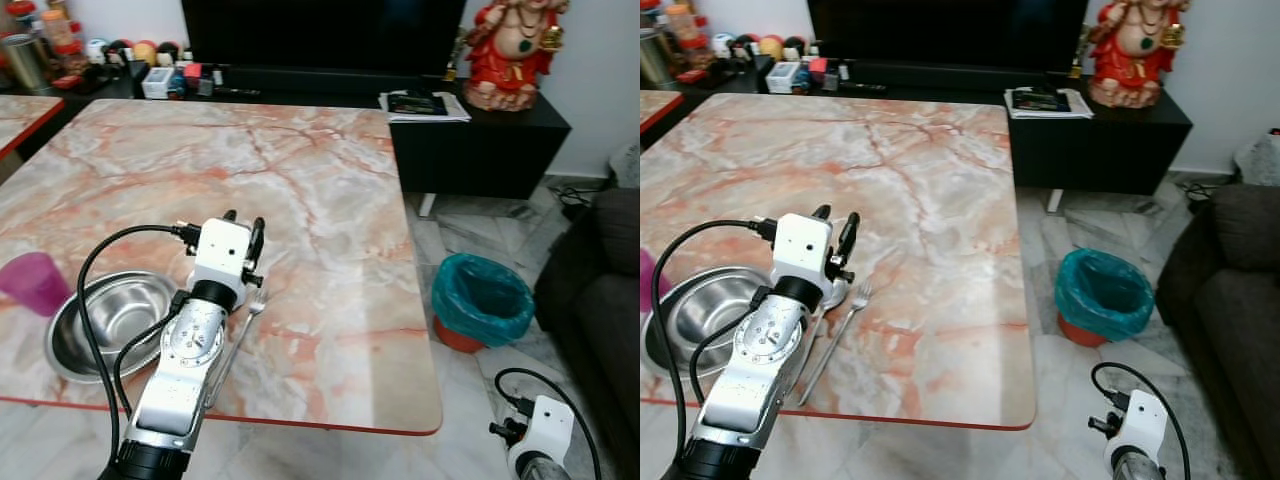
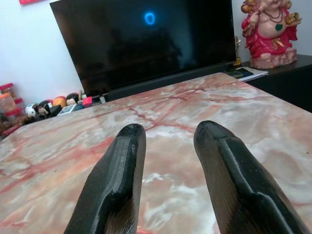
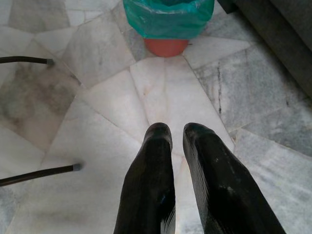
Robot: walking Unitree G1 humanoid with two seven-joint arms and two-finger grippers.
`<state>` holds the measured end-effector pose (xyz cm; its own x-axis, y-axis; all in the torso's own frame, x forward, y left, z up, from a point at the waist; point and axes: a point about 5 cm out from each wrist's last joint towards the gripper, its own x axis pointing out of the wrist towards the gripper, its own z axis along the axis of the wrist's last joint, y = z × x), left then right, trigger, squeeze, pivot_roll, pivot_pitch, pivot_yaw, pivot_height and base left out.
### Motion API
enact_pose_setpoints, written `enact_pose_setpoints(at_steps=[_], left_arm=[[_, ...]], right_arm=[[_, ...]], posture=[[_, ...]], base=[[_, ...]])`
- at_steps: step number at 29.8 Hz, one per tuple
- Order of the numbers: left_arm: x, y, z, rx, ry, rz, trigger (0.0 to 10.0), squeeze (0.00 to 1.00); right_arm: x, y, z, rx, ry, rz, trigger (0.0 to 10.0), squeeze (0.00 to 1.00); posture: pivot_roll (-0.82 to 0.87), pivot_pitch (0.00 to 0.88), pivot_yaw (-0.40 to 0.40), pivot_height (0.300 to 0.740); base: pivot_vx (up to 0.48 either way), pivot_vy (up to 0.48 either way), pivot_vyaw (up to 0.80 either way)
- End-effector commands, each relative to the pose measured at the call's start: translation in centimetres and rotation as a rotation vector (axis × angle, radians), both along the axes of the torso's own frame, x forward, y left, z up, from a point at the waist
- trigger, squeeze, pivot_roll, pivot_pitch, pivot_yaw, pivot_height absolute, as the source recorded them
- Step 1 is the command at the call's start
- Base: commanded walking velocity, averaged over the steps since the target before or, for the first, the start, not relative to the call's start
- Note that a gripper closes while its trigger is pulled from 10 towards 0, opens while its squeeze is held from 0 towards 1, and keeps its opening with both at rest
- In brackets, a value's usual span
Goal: Setting the table
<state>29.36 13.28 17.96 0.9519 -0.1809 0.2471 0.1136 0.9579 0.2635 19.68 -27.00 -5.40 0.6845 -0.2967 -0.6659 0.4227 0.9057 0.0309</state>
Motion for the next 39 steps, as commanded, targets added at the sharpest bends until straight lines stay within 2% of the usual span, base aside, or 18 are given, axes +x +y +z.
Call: enact_pose_setpoints(at_steps=[1,30,34,39], left_arm=[[0.1,-0.5,0.4,0.015,-0.023,-0.017,10.0,0.00],[-0.1,-0.6,0.1,0.016,-0.018,-0.035,10.0,0.00],[-0.1,-0.7,-0.3,0.003,0.005,-0.051,10.0,0.00],[0.0,-0.6,-0.6,-0.016,0.031,-0.067,10.0,0.00]], right_arm=[[-0.1,-0.4,0.1,-0.003,0.000,-0.017,10.0,0.00],[-0.2,-0.5,0.0,-0.005,-0.001,-0.021,10.0,0.00],[-0.3,-0.4,0.0,0.000,0.007,-0.019,10.0,0.00],[-0.4,-0.2,-0.1,0.002,0.010,-0.018,10.0,0.00]], posture=[[0.05,0.033,-0.029,0.740],[0.05,0.036,-0.032,0.740],[0.04,0.035,-0.031,0.740],[0.04,0.031,-0.026,0.740]], base=[[0.000,-0.416,0.00],[0.000,-0.412,0.00],[0.000,0.000,0.00],[0.000,0.000,-0.71]])
